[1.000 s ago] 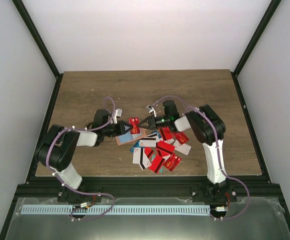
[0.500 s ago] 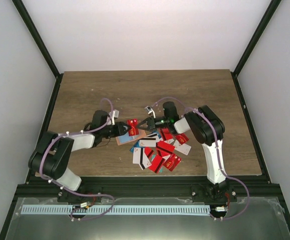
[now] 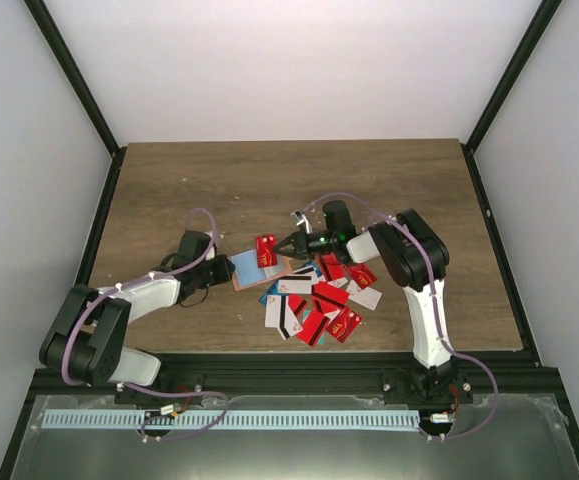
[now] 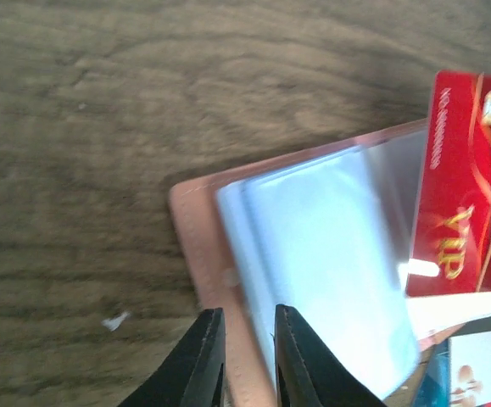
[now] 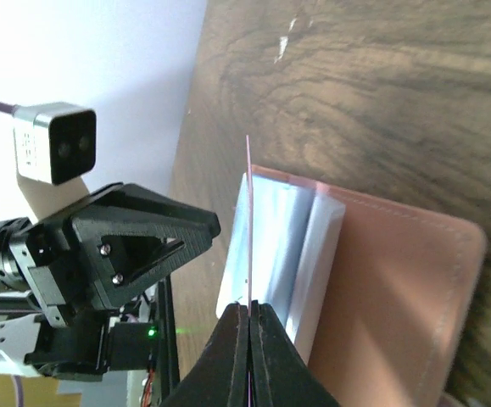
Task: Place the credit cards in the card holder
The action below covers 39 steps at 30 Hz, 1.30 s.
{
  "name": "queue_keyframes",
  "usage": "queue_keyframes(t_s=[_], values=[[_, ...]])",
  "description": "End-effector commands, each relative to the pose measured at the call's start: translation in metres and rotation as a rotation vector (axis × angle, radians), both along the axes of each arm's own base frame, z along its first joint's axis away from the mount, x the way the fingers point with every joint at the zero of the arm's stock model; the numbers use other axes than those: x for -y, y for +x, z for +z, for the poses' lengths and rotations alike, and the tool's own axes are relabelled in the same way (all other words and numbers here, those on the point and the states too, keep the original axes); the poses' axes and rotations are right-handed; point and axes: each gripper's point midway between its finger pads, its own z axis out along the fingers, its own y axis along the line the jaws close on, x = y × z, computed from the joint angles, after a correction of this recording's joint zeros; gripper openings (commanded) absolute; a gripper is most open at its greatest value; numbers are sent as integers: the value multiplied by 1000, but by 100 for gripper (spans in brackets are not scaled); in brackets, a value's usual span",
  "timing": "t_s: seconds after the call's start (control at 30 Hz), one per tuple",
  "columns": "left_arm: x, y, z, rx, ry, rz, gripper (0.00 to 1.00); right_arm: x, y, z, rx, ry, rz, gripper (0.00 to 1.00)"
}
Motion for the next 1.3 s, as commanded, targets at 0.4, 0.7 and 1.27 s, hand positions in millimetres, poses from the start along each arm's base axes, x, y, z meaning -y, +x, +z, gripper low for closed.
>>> queue_keyframes(t_s=[0.4, 0.7, 1.27], values=[[-5, -8, -32, -77, 65, -11, 10, 2, 17, -13, 16, -108, -79, 1], [-4, -8, -33, -75, 62, -15, 9, -7, 5, -13, -8, -90, -25, 1], [-6, -8, -35, -79, 69, -3, 9, -12, -7, -31, -109, -174, 9, 1]])
